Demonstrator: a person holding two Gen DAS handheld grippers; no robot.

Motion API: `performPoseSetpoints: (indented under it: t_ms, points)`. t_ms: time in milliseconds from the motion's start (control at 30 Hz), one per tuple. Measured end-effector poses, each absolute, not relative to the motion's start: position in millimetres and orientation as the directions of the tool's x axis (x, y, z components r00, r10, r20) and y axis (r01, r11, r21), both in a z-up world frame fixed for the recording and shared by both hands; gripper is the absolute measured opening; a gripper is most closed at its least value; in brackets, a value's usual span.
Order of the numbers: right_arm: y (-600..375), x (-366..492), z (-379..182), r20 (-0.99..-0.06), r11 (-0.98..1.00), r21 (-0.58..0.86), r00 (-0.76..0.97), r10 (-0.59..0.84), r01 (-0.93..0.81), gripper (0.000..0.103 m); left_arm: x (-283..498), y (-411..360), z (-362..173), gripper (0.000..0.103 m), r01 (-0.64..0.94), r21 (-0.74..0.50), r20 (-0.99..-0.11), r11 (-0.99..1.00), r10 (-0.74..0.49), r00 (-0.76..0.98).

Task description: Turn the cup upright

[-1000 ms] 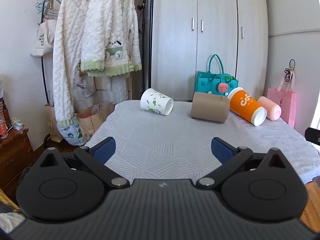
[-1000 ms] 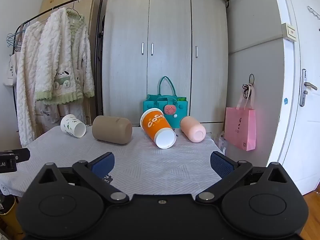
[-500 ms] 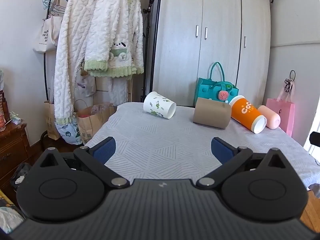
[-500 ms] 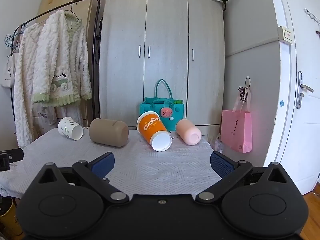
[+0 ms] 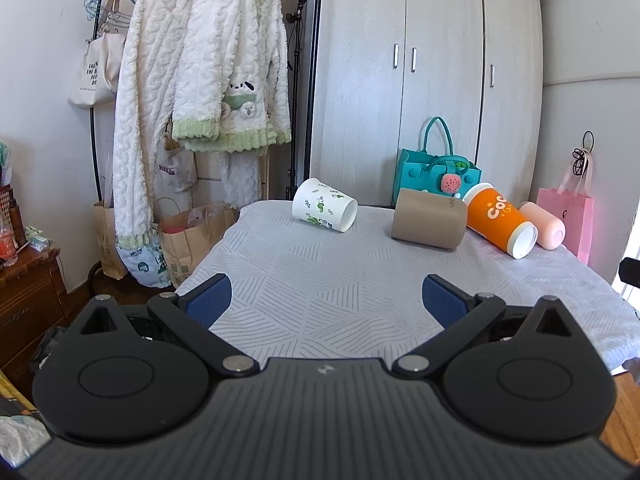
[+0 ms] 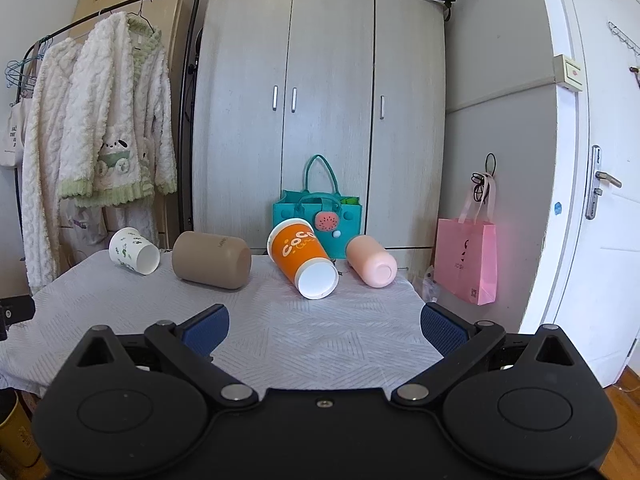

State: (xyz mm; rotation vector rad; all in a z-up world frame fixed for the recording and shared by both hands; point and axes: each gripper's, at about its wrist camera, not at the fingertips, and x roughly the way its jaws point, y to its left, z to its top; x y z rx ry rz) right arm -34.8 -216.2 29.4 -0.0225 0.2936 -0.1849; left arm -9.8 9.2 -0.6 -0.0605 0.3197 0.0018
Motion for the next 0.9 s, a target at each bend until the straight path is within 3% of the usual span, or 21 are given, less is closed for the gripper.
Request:
performPoseSetpoints:
  t_ms: [900]
  points:
    - [-215.4,-31.3,24.6,-0.297,0.980,-0.064,0.934,-0.200,0.189,0.103,-10.3,9.6,-2.2,0.103,0.000,-0.062,-0.329,0.998,-0.020,0.944]
